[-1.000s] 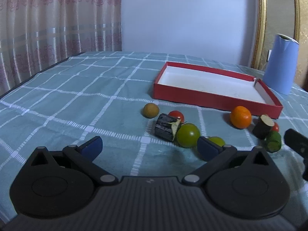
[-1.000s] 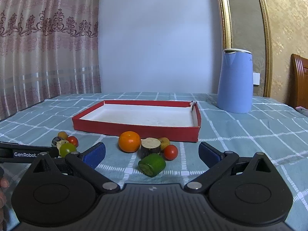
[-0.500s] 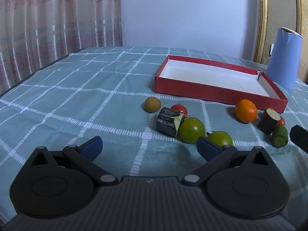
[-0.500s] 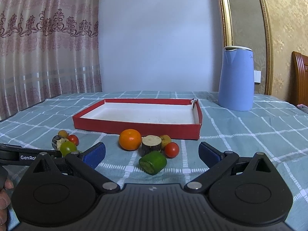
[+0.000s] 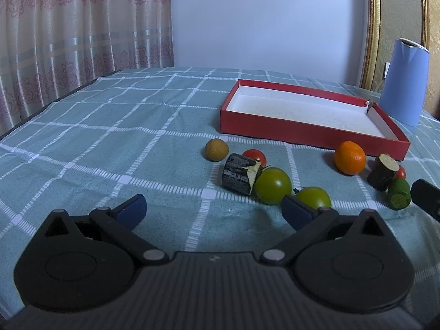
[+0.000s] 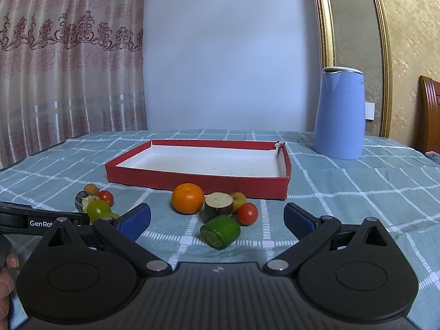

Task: Organize fruits
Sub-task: 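Move the right gripper toward the green cucumber slice, then grasp the green cucumber slice with the right gripper and drop it in the tray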

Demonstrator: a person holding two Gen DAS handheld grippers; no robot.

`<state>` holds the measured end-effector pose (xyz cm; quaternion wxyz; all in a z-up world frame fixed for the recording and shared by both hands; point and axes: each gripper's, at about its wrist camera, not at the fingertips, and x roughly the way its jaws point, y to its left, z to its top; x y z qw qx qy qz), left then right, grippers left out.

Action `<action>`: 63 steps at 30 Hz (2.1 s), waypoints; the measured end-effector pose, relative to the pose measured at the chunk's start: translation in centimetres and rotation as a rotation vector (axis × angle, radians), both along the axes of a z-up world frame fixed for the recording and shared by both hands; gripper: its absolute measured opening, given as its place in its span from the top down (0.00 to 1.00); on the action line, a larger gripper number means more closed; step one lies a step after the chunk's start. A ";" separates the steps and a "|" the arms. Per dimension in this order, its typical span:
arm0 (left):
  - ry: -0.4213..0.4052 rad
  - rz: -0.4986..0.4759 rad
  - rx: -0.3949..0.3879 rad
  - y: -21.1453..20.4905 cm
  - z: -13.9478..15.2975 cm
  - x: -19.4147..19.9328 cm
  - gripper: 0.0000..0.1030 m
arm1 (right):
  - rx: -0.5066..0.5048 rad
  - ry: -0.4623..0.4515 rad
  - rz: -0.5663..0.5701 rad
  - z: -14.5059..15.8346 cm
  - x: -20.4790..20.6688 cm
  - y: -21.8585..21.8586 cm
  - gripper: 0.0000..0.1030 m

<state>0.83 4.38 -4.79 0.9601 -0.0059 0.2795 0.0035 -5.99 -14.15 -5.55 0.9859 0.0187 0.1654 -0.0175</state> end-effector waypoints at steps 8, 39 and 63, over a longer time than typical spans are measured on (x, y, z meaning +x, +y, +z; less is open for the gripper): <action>0.000 0.000 -0.002 0.0 0.0 0.0 0.00 | -0.013 -0.005 0.009 0.0 0.0 0.1 0.00; 0.007 -0.019 -0.037 0.7 -0.2 0.1 0.00 | 0.063 0.291 0.061 -1.4 6.6 -1.8 0.64; 0.013 -0.041 -0.035 0.6 -0.2 0.1 0.00 | 0.040 0.252 -0.068 1.3 17.8 -7.6 0.49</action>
